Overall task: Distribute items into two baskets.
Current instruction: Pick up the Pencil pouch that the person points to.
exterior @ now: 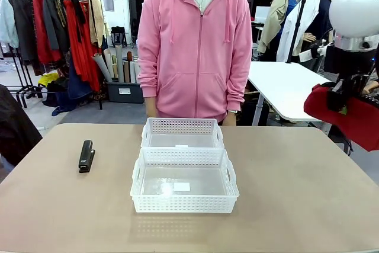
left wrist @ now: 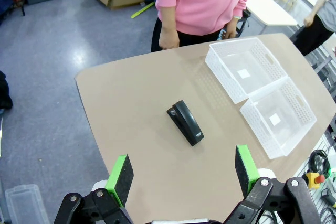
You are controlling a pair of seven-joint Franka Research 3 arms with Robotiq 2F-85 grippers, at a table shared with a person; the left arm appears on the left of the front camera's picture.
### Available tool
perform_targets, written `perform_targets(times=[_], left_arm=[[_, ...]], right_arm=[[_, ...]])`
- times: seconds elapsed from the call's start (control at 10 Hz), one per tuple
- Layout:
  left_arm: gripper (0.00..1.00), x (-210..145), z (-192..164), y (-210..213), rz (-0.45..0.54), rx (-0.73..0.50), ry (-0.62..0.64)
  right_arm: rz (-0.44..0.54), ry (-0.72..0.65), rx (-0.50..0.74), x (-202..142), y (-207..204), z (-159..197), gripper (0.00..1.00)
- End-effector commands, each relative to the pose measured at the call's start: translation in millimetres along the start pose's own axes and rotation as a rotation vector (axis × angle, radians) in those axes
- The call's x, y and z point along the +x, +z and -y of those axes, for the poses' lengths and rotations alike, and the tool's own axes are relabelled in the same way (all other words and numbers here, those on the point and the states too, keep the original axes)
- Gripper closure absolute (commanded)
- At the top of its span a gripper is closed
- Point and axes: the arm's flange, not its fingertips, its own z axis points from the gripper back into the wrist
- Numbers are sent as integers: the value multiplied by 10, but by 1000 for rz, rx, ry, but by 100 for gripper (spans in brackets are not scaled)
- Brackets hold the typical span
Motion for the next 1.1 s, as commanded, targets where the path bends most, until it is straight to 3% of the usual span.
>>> perform_targets(times=[0.0,0.3,0.4,1.0], left_arm=[[0,2,-21,-6,22,-15,-15],[0,2,-21,-6,22,-15,-15],[0,2,-21,-6,22,-15,-15],[0,2,-21,-6,22,-15,-15]], right_arm=[[28,64,75,41,-23,169,100],[42,131,88,94,14,287,100],[26,58,72,4,-68,204,100],[26,58,72,4,-68,204,100]])
